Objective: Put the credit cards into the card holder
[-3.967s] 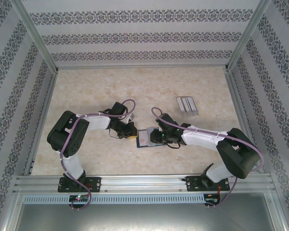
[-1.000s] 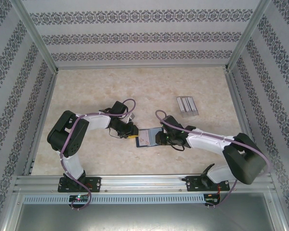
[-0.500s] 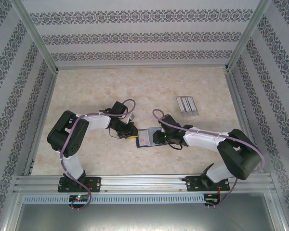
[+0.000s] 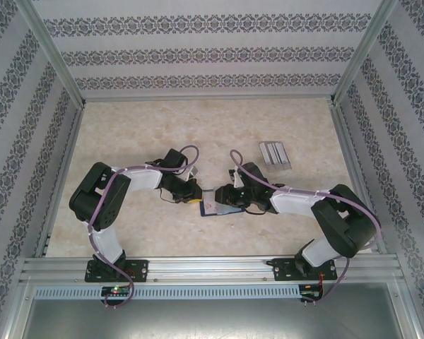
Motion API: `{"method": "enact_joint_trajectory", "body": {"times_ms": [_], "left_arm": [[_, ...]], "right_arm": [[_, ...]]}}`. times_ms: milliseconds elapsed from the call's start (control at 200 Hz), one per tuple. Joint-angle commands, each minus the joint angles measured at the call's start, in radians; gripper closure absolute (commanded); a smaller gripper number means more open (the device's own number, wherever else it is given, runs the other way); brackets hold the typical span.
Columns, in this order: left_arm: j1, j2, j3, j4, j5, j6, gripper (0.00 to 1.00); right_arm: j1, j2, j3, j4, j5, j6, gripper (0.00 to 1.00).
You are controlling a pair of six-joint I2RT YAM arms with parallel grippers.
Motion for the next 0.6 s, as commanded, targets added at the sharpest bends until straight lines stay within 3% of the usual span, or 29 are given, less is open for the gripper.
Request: {"method": "enact_joint_trajectory", "body": {"times_ms": [0, 325, 525, 600], "left_arm": [[-0.007, 0.022, -0.01, 0.029, 0.014, -0.006, 0.86], [-0.007, 0.04, 0.021, -0.001, 0.018, 0.008, 0.86], [-0.007, 0.057, 0.026, -0.001, 0.022, 0.01, 0.86], [-0.007, 0.061, 0.027, 0.004, 0.023, 0.01, 0.86]], "right_arm": [[-0.001, 0.028, 0.002, 0.106, -0.115, 0.03, 0.65], [-0.019, 0.038, 0.017, 0.133, -0.155, 0.039, 0.64], [-0.077, -0.204, -0.015, -0.043, -0.121, -0.065, 0.6], [-0.107, -0.3, -0.035, -0.159, -0.035, -0.101, 0.61]]}}
